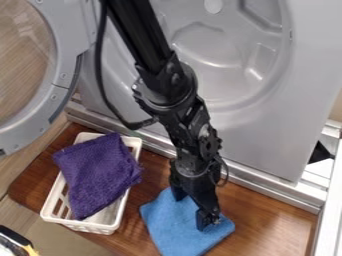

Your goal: Moved the towel from the middle of washing machine to the right side>

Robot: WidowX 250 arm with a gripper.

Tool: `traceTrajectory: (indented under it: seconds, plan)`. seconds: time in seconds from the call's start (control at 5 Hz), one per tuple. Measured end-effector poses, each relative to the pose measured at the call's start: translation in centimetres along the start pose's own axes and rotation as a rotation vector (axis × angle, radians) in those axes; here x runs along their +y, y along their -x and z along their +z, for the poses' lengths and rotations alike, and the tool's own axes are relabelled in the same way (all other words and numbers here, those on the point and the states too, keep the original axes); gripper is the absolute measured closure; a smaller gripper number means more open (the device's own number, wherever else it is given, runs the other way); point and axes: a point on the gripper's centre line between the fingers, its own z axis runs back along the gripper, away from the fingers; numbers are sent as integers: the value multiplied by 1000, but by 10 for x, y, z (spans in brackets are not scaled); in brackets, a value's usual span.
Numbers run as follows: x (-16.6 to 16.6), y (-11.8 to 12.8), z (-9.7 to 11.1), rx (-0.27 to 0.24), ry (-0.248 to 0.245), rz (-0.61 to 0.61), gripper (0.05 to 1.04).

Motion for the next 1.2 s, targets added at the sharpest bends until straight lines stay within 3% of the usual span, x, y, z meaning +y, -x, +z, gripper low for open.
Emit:
traceTrajectory:
  seconds: [0.2, 0.6, 1.2]
  plan:
    - [-1, 5, -10, 17, 3, 19, 85]
    - [-9, -9, -15, -6, 15, -15, 83]
    - [-67, -77, -20, -62, 69, -311, 83]
